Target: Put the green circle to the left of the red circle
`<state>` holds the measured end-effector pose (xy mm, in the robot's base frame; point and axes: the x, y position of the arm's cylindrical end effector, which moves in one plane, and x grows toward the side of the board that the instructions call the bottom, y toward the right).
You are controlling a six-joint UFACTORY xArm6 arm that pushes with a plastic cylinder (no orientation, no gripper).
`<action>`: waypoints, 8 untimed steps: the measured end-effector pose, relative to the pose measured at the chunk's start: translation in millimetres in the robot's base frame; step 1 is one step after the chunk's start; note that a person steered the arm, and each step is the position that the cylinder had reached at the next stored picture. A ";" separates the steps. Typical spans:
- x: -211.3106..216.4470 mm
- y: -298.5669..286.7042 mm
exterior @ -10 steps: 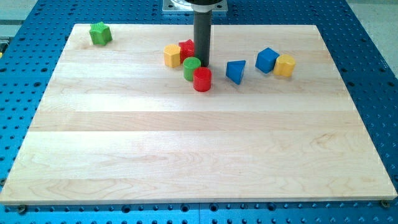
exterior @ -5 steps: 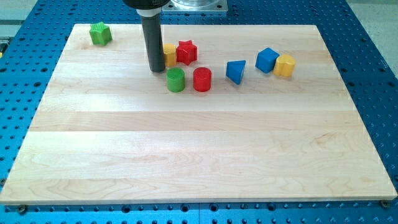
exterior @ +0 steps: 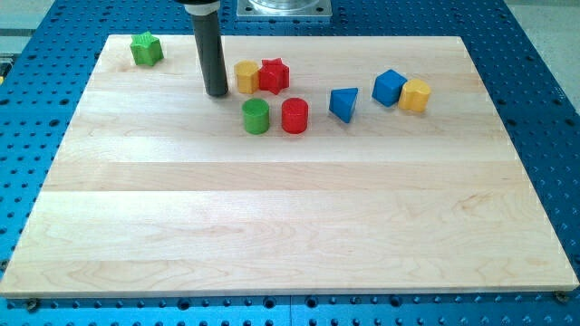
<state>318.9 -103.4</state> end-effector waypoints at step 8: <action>2.1 -23.6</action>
<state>321.0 -127.0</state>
